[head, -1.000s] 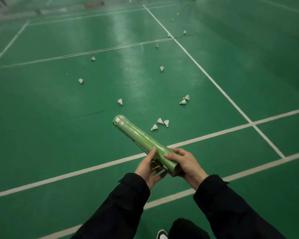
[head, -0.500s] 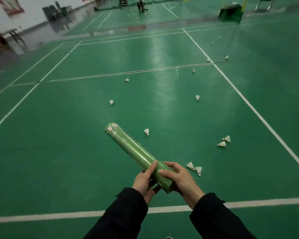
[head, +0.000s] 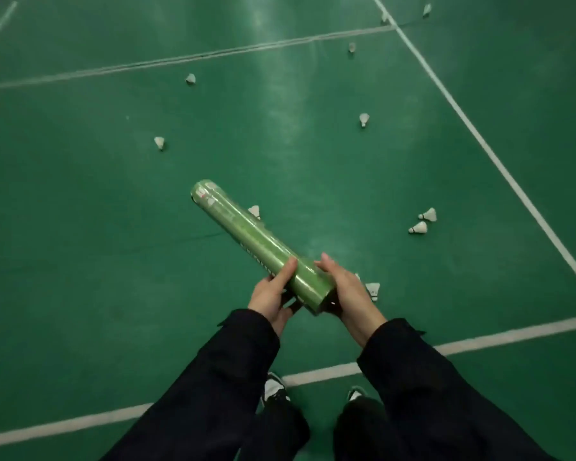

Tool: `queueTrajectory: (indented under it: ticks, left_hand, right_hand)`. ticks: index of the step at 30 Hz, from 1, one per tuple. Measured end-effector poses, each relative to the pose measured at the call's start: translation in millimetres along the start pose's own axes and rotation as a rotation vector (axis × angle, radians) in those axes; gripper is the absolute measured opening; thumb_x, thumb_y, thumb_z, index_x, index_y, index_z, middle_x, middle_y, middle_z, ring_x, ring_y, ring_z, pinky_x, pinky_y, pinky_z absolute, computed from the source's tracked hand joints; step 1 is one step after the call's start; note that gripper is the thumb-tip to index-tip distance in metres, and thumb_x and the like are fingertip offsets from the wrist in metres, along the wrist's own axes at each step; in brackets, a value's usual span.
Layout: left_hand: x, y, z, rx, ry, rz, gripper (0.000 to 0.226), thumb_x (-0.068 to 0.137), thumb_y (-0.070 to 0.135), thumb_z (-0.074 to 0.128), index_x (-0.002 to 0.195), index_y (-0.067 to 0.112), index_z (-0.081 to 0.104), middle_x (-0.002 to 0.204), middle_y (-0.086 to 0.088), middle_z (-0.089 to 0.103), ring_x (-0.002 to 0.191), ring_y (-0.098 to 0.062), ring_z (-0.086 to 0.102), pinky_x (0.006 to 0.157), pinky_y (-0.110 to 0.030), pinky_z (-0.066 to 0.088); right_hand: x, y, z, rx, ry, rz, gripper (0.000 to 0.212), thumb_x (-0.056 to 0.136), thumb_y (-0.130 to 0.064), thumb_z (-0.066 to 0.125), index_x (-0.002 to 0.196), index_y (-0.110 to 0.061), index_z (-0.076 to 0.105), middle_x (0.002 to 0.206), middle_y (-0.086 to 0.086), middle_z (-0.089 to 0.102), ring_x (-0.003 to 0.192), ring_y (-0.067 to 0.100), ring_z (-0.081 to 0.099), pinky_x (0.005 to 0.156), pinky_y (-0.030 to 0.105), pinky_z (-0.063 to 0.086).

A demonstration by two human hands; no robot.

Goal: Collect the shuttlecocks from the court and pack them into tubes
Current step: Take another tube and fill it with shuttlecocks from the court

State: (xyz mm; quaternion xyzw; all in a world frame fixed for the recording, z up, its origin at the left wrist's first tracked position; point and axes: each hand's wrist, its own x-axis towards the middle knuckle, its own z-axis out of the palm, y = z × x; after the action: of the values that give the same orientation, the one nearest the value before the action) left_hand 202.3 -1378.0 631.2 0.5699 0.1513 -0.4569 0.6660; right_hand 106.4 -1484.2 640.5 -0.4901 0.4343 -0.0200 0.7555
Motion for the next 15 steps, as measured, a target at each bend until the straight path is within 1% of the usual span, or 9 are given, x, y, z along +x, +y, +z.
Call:
queueTrajectory:
  ticks: [2,3,5,6,8,11,12,13,15]
  left_hand:
    - [42.4,-11.5,-0.5,0.001,0.026,-0.014,0.056,0.086,0.036,0.076,0.132,0.006,0.06,0.122,-0.012,0.072,0.109,-0.023,0.068,0.075,-0.036,0.057]
    - [66.4,-20.0,-1.8,0.001,0.028,-0.017,0.047,0.091,0.033,0.073,0.128,0.008,0.061,0.12,-0.01,0.072,0.107,-0.022,0.068,0.073,-0.034,0.057]
    - [118.3,-43.9,-7.3,0.004,0.03,-0.019,0.032,0.095,0.03,0.071,0.119,0.011,0.062,0.113,-0.007,0.072,0.105,-0.021,0.068,0.072,-0.033,0.057]
    - [146.1,-58.1,-11.9,0.002,0.036,-0.016,0.028,0.096,0.029,0.07,0.116,0.011,0.061,0.112,-0.007,0.071,0.106,-0.022,0.067,0.073,-0.034,0.057]
    - [203.1,-87.9,-23.0,-0.001,0.052,-0.015,0.028,0.096,0.028,0.07,0.115,0.011,0.06,0.115,-0.009,0.069,0.11,-0.024,0.066,0.079,-0.037,0.059]
    - [281.6,-132.0,-43.4,-0.002,0.047,-0.01,0.029,0.096,0.027,0.07,0.116,0.009,0.059,0.121,-0.011,0.068,0.114,-0.027,0.066,0.088,-0.04,0.058]
    - [305.2,-144.9,-51.0,-0.002,0.049,-0.006,0.03,0.096,0.027,0.07,0.117,0.009,0.058,0.121,-0.011,0.068,0.114,-0.027,0.066,0.089,-0.041,0.058]
    - [328.1,-157.0,-58.5,-0.002,0.052,-0.004,0.032,0.096,0.027,0.071,0.118,0.008,0.058,0.121,-0.011,0.068,0.115,-0.028,0.066,0.09,-0.041,0.058]
    - [370.5,-180.4,-73.7,0.01,0.049,0.002,0.039,0.093,0.028,0.072,0.123,0.007,0.057,0.121,-0.012,0.069,0.115,-0.028,0.067,0.091,-0.042,0.058]
  right_hand:
    - [46.3,23.3,-16.0,0.065,0.087,0.039,0.046,0.1,-0.058,0.05,0.107,-0.019,0.074,0.104,0.007,0.076,0.089,0.021,0.071,0.081,0.041,0.059]
    - [72.1,38.3,-27.0,0.075,0.123,0.051,0.045,0.101,-0.056,0.049,0.105,-0.018,0.074,0.101,0.006,0.074,0.087,0.021,0.07,0.083,0.042,0.058]
    - [123.3,76.5,-50.7,0.038,0.171,0.078,0.035,0.103,-0.046,0.053,0.103,-0.016,0.07,0.097,0.004,0.072,0.08,0.02,0.067,0.078,0.038,0.055]
    - [150.0,97.9,-62.8,0.009,0.187,0.087,0.028,0.103,-0.039,0.055,0.104,-0.015,0.068,0.095,0.005,0.071,0.075,0.019,0.066,0.075,0.037,0.053]
    - [203.0,143.6,-87.2,-0.064,0.204,0.084,0.017,0.101,-0.029,0.059,0.104,-0.014,0.067,0.096,0.008,0.071,0.071,0.018,0.064,0.07,0.033,0.05]
    - [276.0,209.9,-119.7,-0.254,0.221,0.098,0.009,0.1,-0.024,0.058,0.101,-0.018,0.065,0.101,0.008,0.072,0.082,0.019,0.065,0.068,0.029,0.048]
    - [298.8,230.7,-130.2,-0.3,0.23,0.099,0.007,0.1,-0.022,0.058,0.101,-0.019,0.065,0.101,0.008,0.071,0.083,0.019,0.065,0.068,0.029,0.049]
    - [321.8,250.2,-140.7,-0.351,0.236,0.091,0.005,0.1,-0.021,0.059,0.1,-0.02,0.064,0.102,0.008,0.072,0.082,0.018,0.065,0.069,0.03,0.051]
    - [367.1,288.6,-161.8,-0.519,0.243,0.06,0.006,0.098,-0.022,0.061,0.101,-0.024,0.065,0.107,0.007,0.073,0.087,0.019,0.067,0.081,0.035,0.055]
